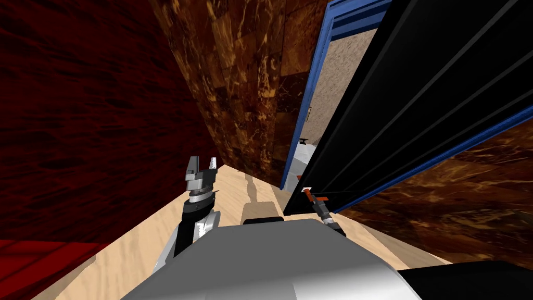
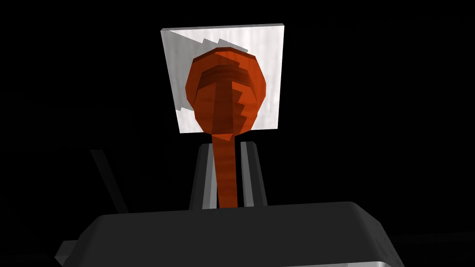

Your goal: Pull the door open

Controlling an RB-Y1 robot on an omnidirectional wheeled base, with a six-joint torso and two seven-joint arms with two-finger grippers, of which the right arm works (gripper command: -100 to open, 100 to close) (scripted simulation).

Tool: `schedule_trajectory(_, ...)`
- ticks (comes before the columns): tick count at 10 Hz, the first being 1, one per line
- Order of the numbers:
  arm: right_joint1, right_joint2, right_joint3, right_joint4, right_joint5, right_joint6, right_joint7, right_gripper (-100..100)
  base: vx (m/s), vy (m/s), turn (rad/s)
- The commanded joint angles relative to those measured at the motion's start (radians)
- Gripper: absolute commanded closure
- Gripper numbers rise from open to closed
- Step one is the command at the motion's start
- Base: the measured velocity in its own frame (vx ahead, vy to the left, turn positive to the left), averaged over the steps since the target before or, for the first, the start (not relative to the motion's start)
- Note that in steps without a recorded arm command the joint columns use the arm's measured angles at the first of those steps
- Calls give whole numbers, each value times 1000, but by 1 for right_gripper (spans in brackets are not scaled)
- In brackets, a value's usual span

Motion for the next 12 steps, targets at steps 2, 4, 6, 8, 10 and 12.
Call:
schedule_trajectory(2, -47, 15, 5, 31, -5, 25, 11, 100, -252, -84, 165)
schedule_trajectory(4, -71, 21, 6, 40, -9, 42, 17, 100, -203, -67, 124)
schedule_trajectory(6, -103, 29, 7, 52, -15, 64, 26, 100, -108, -30, 78)
schedule_trajectory(8, -120, 33, 8, 58, -17, 75, 30, 100, -198, -76, 153)
schedule_trajectory(10, -158, 43, 9, 72, -24, 102, 40, 100, -219, -72, 159)
schedule_trajectory(12, -191, 51, 10, 84, -30, 125, 49, 100, -261, -82, 150)
